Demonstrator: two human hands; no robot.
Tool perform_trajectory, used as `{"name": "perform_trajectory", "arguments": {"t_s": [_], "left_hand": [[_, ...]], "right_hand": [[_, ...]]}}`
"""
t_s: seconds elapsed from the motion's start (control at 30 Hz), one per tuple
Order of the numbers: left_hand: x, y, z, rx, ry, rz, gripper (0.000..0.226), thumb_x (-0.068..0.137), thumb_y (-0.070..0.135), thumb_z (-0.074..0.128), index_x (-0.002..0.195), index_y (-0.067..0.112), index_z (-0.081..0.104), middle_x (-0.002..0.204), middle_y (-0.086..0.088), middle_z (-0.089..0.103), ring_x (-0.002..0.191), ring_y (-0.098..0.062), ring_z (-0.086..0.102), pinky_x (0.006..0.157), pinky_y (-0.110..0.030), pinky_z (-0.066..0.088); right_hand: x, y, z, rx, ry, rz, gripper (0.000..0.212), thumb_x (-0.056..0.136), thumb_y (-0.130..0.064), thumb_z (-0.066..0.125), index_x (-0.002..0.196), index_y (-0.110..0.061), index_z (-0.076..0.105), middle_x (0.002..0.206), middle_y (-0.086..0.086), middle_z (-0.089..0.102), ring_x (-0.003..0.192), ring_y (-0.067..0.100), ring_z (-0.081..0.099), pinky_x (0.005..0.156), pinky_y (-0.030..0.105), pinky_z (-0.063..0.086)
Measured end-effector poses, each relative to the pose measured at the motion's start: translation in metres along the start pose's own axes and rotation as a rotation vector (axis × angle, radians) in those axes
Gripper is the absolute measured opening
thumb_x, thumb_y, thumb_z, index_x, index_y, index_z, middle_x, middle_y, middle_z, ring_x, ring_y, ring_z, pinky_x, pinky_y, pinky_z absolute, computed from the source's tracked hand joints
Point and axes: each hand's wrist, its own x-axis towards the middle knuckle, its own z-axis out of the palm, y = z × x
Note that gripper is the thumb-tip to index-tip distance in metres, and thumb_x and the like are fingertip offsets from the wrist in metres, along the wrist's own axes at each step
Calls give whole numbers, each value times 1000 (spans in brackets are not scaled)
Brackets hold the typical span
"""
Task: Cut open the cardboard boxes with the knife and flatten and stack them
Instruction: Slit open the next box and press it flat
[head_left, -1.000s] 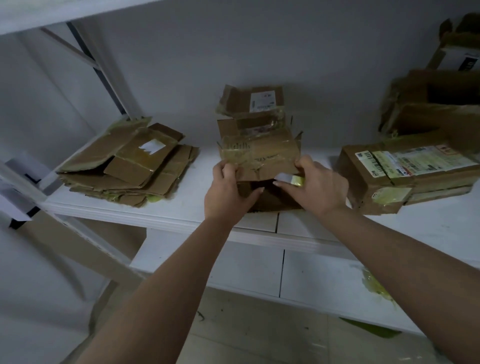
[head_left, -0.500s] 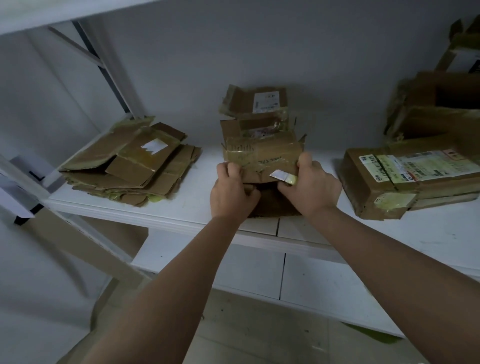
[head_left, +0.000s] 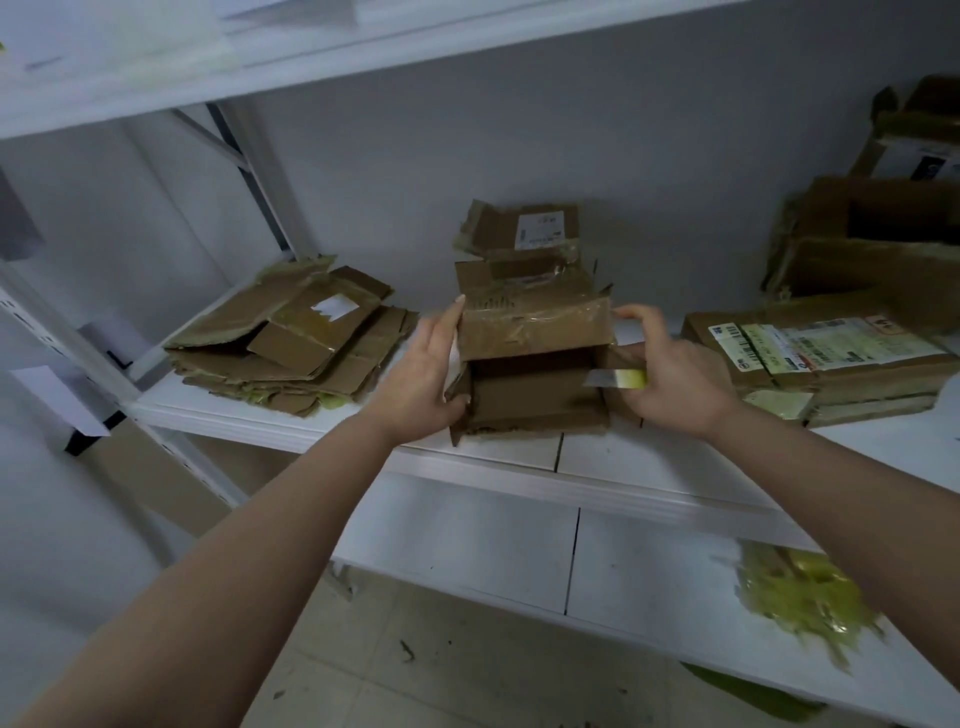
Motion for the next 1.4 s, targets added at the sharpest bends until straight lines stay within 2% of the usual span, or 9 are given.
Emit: {"name": "perform_trajectory", "arguments": {"t_s": [0.2, 0.37, 0.57, 0.67, 0.73, 0.83, 0.97, 1.2, 1.4], "left_hand": [[-7, -17, -3, 164, 17, 219, 37, 78, 1, 70, 112, 9, 60, 113, -9, 55, 104, -26, 53, 82, -36, 51], [-10, -19, 3, 138, 21, 313, 28, 78, 6, 66, 105, 12, 69, 107, -4, 59, 104, -22, 54, 76, -35, 53], [4, -3, -4, -93, 139, 164, 39, 87, 34, 49, 116, 11, 61, 114, -4, 56, 101, -13, 53, 83, -26, 42], [15, 2, 0, -56, 130, -6, 49, 93, 39, 44, 133, 11, 52, 132, -7, 53, 120, -18, 49, 98, -29, 40], [22, 7, 6, -61, 44, -86, 58, 99, 40, 42, 148, 9, 33, 153, -10, 33, 143, -23, 26, 112, -28, 20], [32, 14, 20, -97, -120, -182, 75, 99, 49, 39, 155, 12, 5, 162, -6, -2, 148, -18, -6, 116, -32, 1], [40, 22, 44, -11, -286, -169, 82, 96, 58, 36, 154, 11, 0, 161, -7, -12, 148, -21, -12, 120, -51, 8], [51, 26, 51, 81, -356, -159, 83, 96, 60, 31, 153, 9, -1, 161, -10, -12, 148, -25, -12, 118, -49, 7], [42, 1, 34, 129, -297, -151, 82, 96, 60, 31, 154, 9, 2, 161, -10, -7, 149, -22, -7, 119, -46, 7]], "right_hand": [[-9, 18, 0, 45, -70, -33, 62, 77, -27, 69, 121, -33, 27, 111, -4, 69, 88, 26, 65, 64, 32, 47], [-13, 20, -2, 317, 14, -8, 30, 82, -25, 63, 112, -28, 54, 107, 3, 69, 97, 27, 63, 80, 39, 50], [9, 9, -2, 339, 213, 187, 20, 90, -14, 56, 110, -12, 61, 100, 12, 64, 93, 31, 57, 77, 37, 47], [21, 7, -1, 271, 211, 249, 16, 94, -15, 48, 105, -13, 59, 97, 17, 64, 90, 36, 57, 71, 37, 45], [27, 4, -1, 177, 163, 263, 22, 96, -15, 44, 114, -13, 56, 101, 18, 63, 93, 38, 57, 68, 35, 40], [34, -1, 2, 196, 83, 288, 27, 99, -15, 40, 121, -11, 54, 107, 19, 62, 100, 38, 57, 75, 37, 42], [41, -3, 10, 282, 33, 317, 24, 100, -19, 38, 108, -8, 58, 104, 19, 63, 99, 38, 57, 81, 40, 46], [49, 0, 9, 281, 0, 355, 22, 101, -22, 40, 86, -13, 54, 84, 11, 55, 90, 35, 56, 74, 36, 42], [59, -19, 19, 355, -47, 307, 27, 100, -28, 40, 94, -13, 61, 84, 7, 62, 84, 28, 59, 74, 35, 48]]}}
